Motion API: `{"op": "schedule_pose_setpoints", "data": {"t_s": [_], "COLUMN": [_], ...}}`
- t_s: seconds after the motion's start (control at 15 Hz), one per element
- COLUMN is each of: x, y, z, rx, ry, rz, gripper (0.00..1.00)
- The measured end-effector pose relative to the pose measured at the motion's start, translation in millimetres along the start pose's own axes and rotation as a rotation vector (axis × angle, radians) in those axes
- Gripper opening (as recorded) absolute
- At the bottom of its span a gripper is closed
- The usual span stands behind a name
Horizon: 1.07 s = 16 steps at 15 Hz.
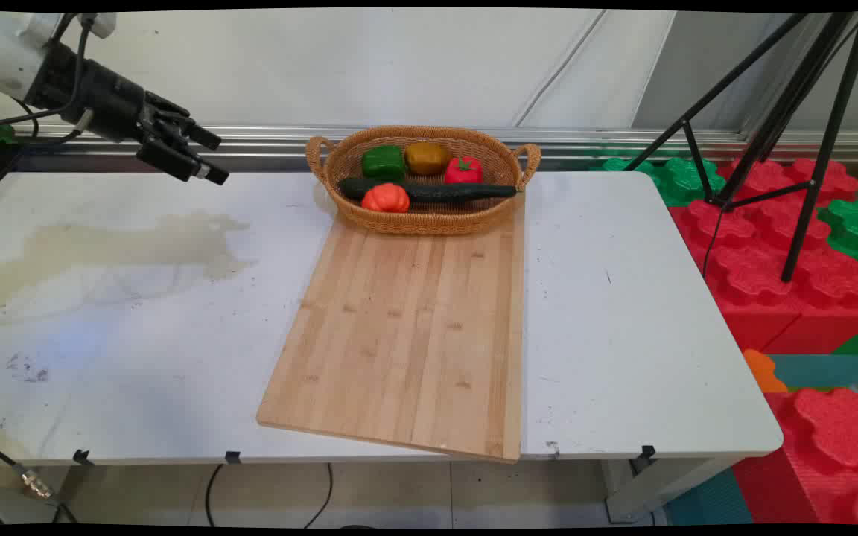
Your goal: Pick up the cucumber from the vegetable basket
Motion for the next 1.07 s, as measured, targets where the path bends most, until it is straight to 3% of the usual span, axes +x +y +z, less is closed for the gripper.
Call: {"op": "schedule_pose_setpoints", "data": {"t_s": [0.47,1.07], "x": [26.7,81.5], "y": [-7.4,-17.5], "z": [15.6,66.7], "rx": [0.005,-0.002], "ry": [0.030,0.054], "rz": [0.071,0.225], "gripper": [1.00,1.00]}}
